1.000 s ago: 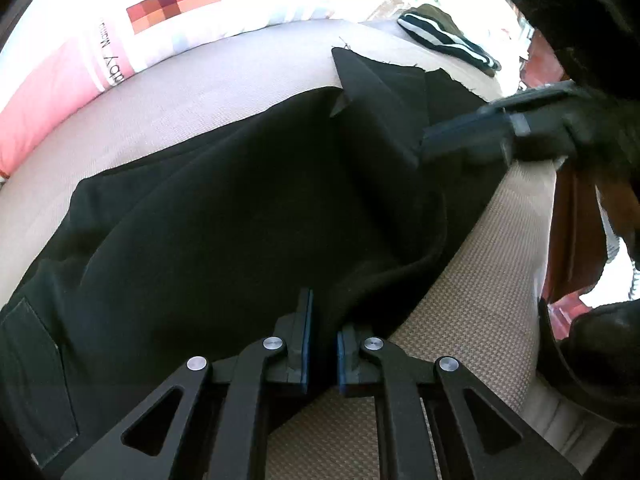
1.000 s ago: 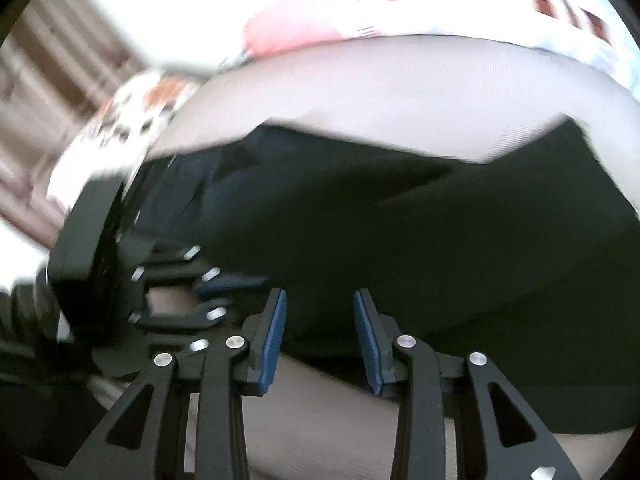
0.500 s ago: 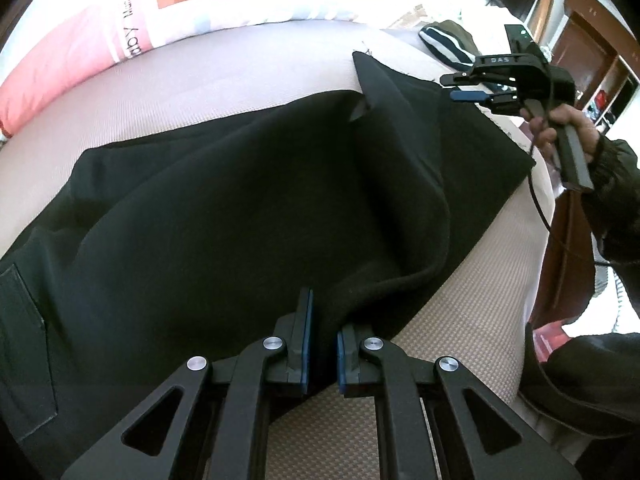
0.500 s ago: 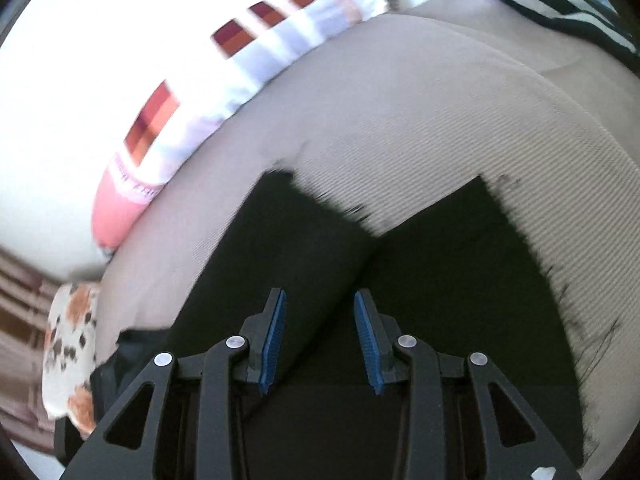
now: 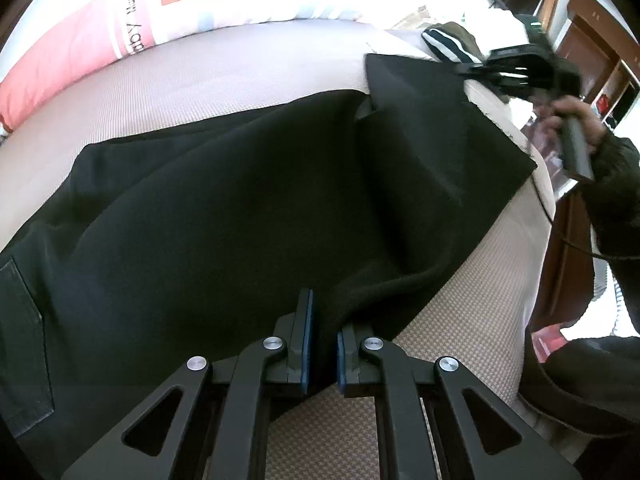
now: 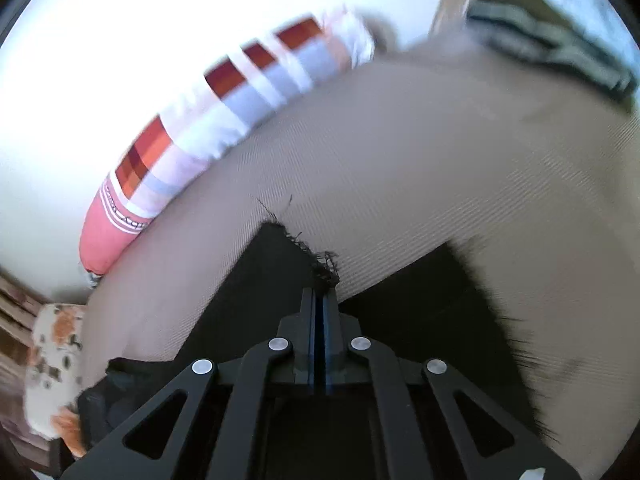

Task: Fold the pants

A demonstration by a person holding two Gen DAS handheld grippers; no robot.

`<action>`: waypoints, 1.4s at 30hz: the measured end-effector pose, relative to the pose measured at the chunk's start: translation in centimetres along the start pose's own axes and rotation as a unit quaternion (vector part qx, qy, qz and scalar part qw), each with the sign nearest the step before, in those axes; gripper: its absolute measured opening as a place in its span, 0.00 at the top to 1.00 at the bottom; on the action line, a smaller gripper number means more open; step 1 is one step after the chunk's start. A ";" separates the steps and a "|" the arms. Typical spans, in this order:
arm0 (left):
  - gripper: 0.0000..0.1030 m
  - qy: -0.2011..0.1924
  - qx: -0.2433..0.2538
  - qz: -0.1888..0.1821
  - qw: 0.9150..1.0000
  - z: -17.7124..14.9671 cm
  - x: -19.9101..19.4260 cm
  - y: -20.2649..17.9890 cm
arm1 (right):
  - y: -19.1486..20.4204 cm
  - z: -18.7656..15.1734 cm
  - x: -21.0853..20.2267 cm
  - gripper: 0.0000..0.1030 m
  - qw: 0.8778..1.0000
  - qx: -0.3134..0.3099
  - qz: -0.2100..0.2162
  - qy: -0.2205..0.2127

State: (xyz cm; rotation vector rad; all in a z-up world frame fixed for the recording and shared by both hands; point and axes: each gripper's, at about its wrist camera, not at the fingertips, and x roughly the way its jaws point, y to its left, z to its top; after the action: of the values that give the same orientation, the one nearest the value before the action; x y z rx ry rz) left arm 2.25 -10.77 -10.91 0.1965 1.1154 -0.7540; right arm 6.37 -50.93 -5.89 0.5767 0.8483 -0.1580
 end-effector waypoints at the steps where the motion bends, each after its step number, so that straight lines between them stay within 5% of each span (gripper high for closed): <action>1: 0.90 -0.001 0.001 0.000 1.000 -0.1 0.0 0.0 | -0.1 -0.6 -2.1 0.98 0.999 -0.013 -0.027 -0.017; 4: 0.90 -0.005 0.010 0.000 1.000 -0.1 0.0 -0.3 | -1.6 -3.0 -5.8 0.98 0.995 -0.022 -0.092 -0.035; 9: 0.89 -0.005 0.034 0.005 0.999 -0.1 0.4 -1.2 | -6.0 -8.5 -6.8 0.99 0.988 0.017 -0.152 -0.001; 23: 0.86 0.001 0.049 0.007 0.999 0.0 0.5 -1.5 | -7.5 -11.2 -6.4 0.94 0.982 0.032 -0.184 0.004; 25: 0.80 0.009 0.028 -0.011 1.000 0.4 0.3 -0.9 | -7.9 -10.8 -6.8 0.86 0.983 0.051 -0.173 0.015; 27: 0.59 0.017 0.010 -0.019 1.000 0.6 -0.1 -0.4 | -8.2 -10.2 -7.6 0.79 0.984 0.059 -0.168 0.013; 29: 0.50 0.010 -0.003 -0.025 1.000 0.6 -1.0 0.2 | -8.1 -9.1 -8.5 0.79 0.986 0.047 -0.157 0.005; 36: 0.49 -0.045 -0.057 -0.031 0.997 1.4 -4.3 3.3 | -6.6 -1.6 -5.7 0.79 0.999 0.004 0.008 0.048; 42: 0.49 -0.069 -0.138 0.010 0.988 2.5 -4.4 6.3 | -6.4 3.4 1.0 0.79 0.991 0.005 0.064 0.115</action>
State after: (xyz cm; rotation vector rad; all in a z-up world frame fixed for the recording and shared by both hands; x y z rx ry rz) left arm 7.11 -5.34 -7.35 -0.0771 1.0713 -0.5793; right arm 7.03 -57.99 -7.54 0.6646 1.0316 0.0227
